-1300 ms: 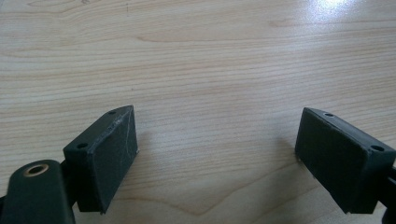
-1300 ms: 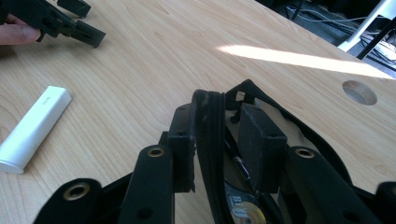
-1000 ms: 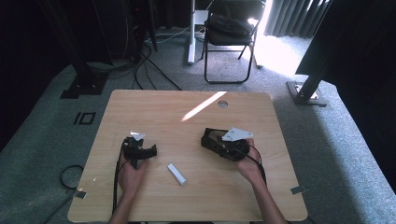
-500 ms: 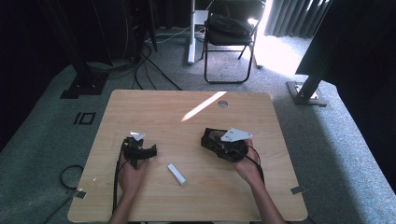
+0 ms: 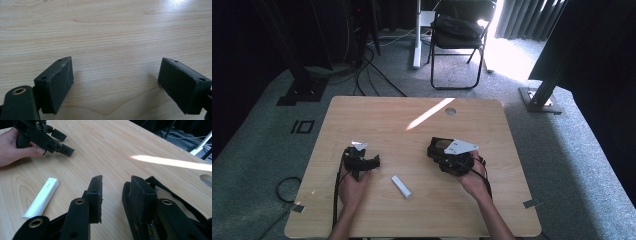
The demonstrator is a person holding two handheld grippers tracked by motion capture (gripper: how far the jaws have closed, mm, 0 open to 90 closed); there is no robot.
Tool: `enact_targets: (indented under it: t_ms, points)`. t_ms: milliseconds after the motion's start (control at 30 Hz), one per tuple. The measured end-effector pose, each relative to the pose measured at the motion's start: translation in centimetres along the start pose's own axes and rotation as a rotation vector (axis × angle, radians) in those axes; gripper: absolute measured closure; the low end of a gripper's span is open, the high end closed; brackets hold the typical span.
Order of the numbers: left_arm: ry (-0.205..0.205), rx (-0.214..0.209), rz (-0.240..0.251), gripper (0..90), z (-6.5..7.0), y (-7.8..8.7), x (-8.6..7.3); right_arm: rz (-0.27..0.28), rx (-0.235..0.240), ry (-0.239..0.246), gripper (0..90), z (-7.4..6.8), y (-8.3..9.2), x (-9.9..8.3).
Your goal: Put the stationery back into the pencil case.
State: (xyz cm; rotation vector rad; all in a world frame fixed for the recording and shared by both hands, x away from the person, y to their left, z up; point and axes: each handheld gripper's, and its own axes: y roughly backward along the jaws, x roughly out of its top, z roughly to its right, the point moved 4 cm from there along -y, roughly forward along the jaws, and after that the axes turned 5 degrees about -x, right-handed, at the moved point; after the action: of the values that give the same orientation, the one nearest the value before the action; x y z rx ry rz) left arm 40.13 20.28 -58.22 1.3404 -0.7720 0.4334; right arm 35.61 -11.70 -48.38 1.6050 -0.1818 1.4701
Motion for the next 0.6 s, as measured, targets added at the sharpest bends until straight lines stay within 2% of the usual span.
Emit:
enact_targets:
  t_ms: [600]
  points:
    - [0.000,0.000,0.000,13.3,0.0,0.0,0.0,-0.010,0.021,0.000,58.8,-1.7,-1.0,-0.2]
